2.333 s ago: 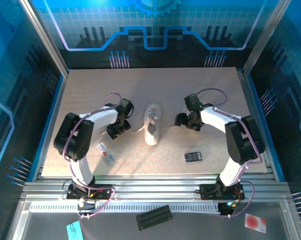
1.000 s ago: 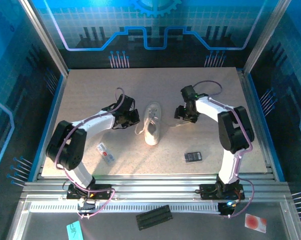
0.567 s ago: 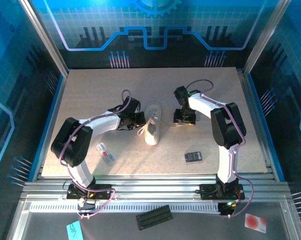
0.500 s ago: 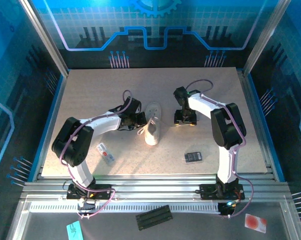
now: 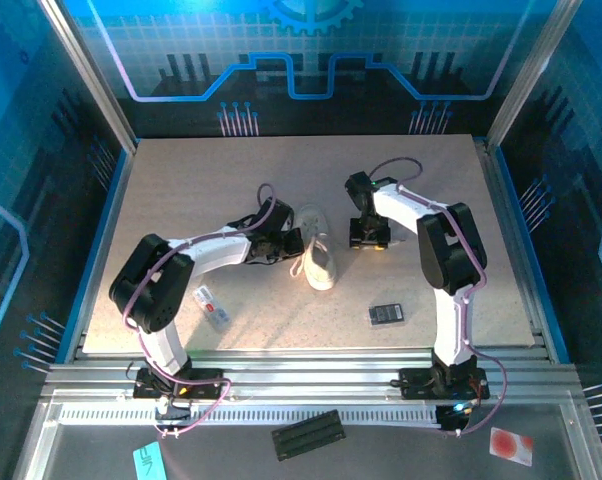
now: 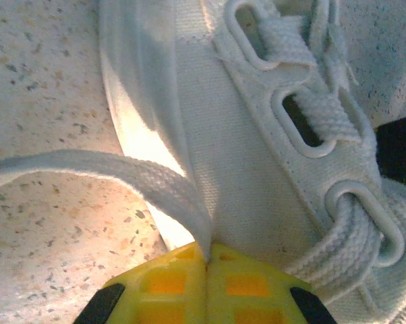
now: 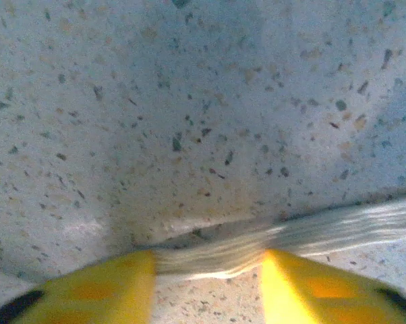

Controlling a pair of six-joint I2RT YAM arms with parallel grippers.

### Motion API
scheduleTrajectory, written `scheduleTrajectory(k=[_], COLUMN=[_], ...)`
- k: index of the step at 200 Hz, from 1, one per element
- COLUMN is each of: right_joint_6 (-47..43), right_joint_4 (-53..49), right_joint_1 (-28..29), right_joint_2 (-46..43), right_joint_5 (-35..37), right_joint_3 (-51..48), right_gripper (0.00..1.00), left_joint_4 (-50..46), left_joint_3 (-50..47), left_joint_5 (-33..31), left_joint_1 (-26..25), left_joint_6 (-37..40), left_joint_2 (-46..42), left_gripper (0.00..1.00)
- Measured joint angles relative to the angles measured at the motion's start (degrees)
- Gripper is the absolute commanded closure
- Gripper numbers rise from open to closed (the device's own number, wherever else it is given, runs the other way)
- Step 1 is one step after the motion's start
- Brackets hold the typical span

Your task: Tie the shoes

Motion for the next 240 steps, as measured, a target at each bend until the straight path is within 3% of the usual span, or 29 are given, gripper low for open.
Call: scheduleTrajectory(k=[19,52,111,143,176,207,240], right_joint_6=[-1.7,-5.2,-10.4,-10.9,-9.4,-7.1,-6.3], right_joint_4=[0.7,5.0,14.6,19.1,23.5,26.4,27.4], right_joint_1=[0.0,-1.0,-1.6,-2.1,-4.8,-7.4,-8.6], right_joint_2=[0.0,-3.7,-16.2,-18.2,-17.0,-15.3,-13.5], right_joint_5=[-0.2,-1.1,-7.4,-14.6,-25.0,-30.6,-34.4], right_joint_3=[-0.3,-4.6,-6.5,-5.1,-4.7,-4.4,-2.5], right_gripper=[1.00,1.00,1.00,1.00,1.00,1.00,1.00], left_joint_4=[-1.6,-6.4,-5.2,2.2,9.5,8.1,-1.9], left_joint_3=[0.0,0.6,12.1,15.6,16.6,17.1,21.7], left_joint_5=[-0.3,-0.5,5.7,13.3,25.1,33.8,38.4], left_joint_1=[0.0,1.7,10.8,10.8,10.0,8.4,4.8], left_joint_6=[1.1,5.8,14.3,17.7,20.3,23.9,31.6], left_joint_2=[-1.2,-7.6,-12.9,-12.3,-8.0,-4.9,-2.3], left_gripper=[1.00,1.00,1.00,1.00,1.00,1.00,1.00])
